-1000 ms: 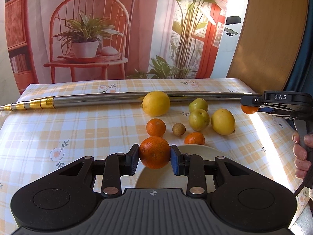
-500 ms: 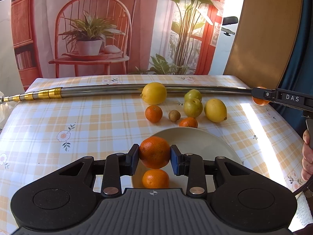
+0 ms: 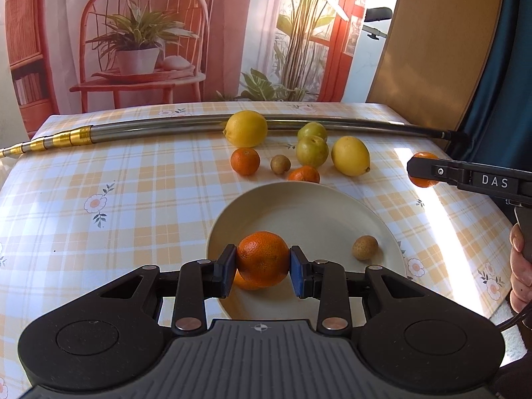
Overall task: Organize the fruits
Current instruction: 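Carry both held oranges over the white plate with both tools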
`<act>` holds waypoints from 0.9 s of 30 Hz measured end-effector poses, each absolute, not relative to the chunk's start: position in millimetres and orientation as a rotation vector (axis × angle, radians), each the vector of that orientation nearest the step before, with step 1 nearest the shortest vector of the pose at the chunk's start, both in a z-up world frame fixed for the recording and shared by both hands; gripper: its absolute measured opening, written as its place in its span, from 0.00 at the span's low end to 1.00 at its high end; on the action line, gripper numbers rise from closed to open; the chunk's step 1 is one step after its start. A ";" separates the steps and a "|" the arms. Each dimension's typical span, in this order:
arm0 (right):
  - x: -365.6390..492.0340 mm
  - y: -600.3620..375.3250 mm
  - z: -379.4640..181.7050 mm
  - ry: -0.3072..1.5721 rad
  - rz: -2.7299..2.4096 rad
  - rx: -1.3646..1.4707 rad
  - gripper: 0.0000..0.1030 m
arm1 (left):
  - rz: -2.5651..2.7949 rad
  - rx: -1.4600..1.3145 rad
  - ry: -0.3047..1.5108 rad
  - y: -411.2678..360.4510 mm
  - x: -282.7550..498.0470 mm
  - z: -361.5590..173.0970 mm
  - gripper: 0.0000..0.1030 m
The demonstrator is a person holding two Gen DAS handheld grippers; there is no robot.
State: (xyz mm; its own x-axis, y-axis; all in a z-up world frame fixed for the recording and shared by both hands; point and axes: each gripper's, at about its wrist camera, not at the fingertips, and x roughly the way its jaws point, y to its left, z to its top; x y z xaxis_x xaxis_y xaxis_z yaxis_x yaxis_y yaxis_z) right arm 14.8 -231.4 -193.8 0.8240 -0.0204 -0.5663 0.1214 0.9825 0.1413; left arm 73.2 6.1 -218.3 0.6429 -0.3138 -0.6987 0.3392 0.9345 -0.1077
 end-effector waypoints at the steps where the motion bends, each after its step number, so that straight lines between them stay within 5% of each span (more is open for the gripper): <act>1: 15.8 -228.3 -196.3 0.619 -0.065 0.166 0.35 | -0.376 0.044 0.794 5.5 72.4 -220.2 0.35; 27: 30.2 -204.3 -221.8 0.832 0.057 0.106 0.35 | -0.353 0.114 0.878 -1.0 75.8 -240.7 0.35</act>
